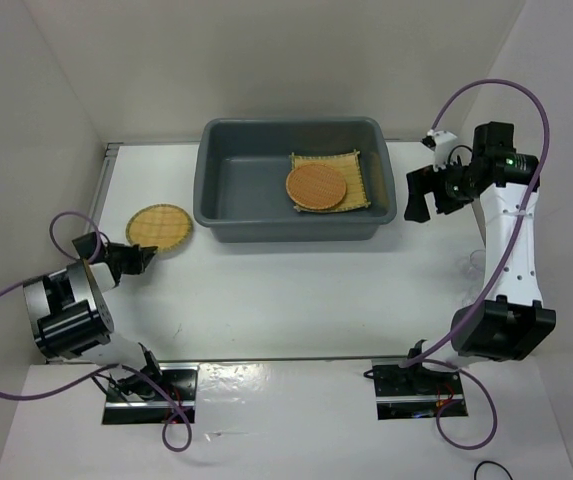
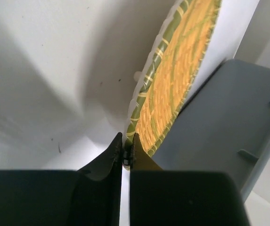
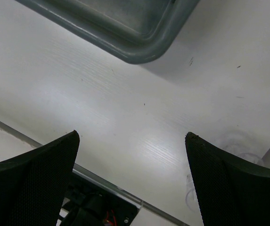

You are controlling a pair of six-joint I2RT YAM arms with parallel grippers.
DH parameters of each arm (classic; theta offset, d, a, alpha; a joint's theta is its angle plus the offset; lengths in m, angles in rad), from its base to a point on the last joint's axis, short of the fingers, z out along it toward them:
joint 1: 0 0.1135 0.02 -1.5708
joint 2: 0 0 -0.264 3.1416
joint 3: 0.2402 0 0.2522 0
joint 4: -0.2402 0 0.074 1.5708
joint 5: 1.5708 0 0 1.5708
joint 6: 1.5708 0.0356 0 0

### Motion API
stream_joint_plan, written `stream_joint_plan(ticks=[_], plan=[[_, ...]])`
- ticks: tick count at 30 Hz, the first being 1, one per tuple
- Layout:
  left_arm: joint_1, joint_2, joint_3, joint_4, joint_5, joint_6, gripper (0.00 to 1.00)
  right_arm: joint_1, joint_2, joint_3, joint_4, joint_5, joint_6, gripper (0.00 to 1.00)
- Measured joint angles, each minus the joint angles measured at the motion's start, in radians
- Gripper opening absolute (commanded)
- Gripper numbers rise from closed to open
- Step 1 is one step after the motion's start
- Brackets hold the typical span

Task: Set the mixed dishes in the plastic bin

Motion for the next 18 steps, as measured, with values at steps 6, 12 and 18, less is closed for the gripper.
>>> stream_joint_plan(ticks=[6, 12, 18], plan=[[-0.002, -0.153, 0.089, -0.245, -0.128, 0.02, 0.0, 0.0, -0.055, -0.084, 0.027, 0.001, 0.018, 0.97], [-0.003, -0.226, 0.311, -0.427, -0.161, 0.003, 0.0, -0.013, -0.114, -0.234, 0.133, 0.003, 0.074, 0.97], [-0.109, -0.232, 0.518, -0.423, -0.105, -0.039, 0.0, -0.042, -0.124, -0.352, 0.228, 0.013, 0.109, 0.94]])
